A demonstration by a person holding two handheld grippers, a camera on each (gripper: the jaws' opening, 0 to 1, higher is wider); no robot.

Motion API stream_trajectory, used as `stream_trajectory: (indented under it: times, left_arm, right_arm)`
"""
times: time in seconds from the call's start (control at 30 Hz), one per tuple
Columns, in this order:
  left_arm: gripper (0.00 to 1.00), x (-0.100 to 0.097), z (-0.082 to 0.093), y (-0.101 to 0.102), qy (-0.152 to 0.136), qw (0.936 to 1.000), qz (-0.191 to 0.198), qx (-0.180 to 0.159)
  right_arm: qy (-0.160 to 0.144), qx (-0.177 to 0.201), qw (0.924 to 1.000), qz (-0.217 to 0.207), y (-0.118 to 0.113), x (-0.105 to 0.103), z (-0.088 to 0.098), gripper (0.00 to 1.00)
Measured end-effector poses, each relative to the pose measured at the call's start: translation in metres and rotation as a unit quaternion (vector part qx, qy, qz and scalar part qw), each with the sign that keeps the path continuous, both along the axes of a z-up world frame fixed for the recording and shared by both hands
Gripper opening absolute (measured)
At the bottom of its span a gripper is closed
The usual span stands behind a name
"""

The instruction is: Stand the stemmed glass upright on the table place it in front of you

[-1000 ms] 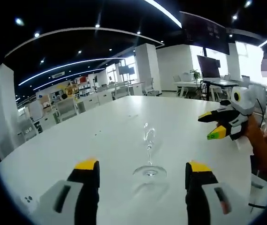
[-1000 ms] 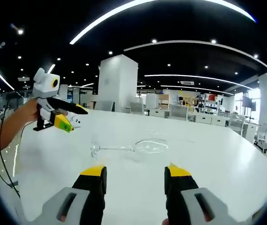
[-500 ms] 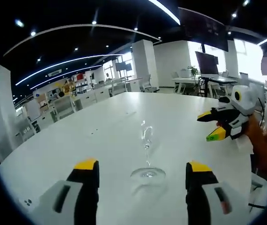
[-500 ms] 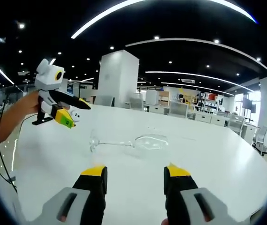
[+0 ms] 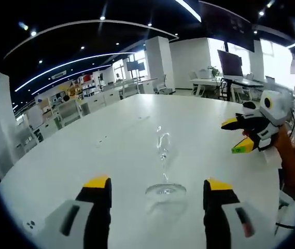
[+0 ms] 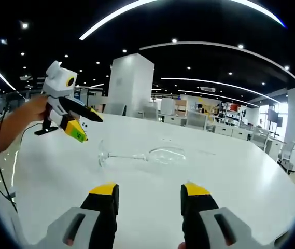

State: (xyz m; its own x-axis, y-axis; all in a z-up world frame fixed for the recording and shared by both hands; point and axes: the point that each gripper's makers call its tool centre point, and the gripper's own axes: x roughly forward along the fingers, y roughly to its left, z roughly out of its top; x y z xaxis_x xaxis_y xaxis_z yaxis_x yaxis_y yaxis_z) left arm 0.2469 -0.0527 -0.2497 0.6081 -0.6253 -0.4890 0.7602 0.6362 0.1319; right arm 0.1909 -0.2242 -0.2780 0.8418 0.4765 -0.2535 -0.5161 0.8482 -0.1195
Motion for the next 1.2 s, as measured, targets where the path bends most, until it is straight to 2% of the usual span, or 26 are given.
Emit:
stream_trajectory:
  times: [0.17,0.5,0.73,0.87,1.2]
  left_arm:
    - [0.68,0.006,0.001,-0.002,0.003,1.0,0.003,-0.008]
    - [0.67,0.007,-0.008,-0.016,0.025,0.9996,-0.011,0.01]
    - [0.66,0.01,-0.009,-0.021,0.03,0.9992,-0.015,0.019]
    - [0.66,0.016,-0.012,-0.024,0.032,0.9989,-0.018,0.028]
    - [0.66,0.027,-0.017,-0.034,0.049,0.998,-0.024,0.031]
  right_arm:
    - [0.001,-0.002,1.0,0.0,0.001,-0.001,-0.001,0.51]
    - [0.001,-0.003,1.0,-0.001,0.0,0.0,-0.001,0.51]
    - [0.002,-0.003,1.0,-0.002,-0.001,0.001,-0.001,0.51]
    - [0.008,-0.002,1.0,0.005,0.0,0.001,-0.003,0.51]
    - [0.0,0.001,1.0,0.001,-0.003,0.001,0.001,0.51]
